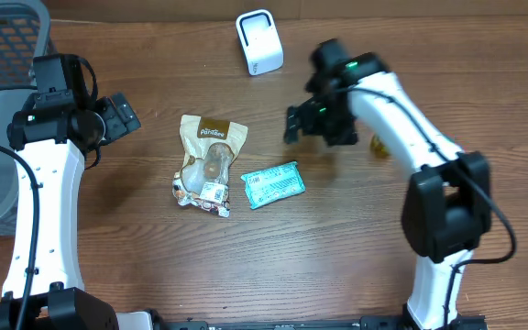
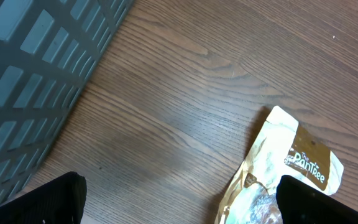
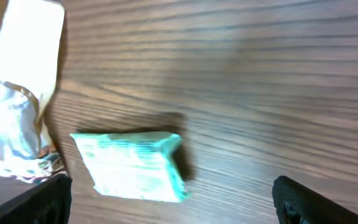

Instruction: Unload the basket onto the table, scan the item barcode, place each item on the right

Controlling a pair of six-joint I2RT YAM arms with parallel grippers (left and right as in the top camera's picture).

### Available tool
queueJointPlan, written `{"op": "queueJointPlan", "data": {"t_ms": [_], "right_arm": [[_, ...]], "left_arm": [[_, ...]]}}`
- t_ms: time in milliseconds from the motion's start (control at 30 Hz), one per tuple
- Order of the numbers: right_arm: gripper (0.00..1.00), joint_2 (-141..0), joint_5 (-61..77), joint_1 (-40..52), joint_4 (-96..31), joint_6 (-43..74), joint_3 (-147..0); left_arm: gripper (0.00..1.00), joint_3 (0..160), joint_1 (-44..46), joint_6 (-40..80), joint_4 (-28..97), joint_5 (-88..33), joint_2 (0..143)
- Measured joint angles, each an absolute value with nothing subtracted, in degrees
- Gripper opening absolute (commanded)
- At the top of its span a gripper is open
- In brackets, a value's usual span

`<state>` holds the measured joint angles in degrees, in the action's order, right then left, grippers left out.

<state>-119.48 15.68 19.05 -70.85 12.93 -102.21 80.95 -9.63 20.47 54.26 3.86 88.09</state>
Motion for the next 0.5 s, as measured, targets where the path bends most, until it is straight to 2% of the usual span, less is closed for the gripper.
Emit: {"op": "queueJointPlan", "data": {"t_ms": [167,500], "right_arm": [[1.00,-119.4,21.6,12.0,-73.3,11.3,-102.0],[1.00,-119.4,23.6,11.8,-73.9,10.9,-95.1]], "left_arm": [[0.99,80.9,-9.6,20.4,54.3,3.9,88.1],[0.99,80.9,-9.6,20.5,54.3,3.9,88.1]]}}
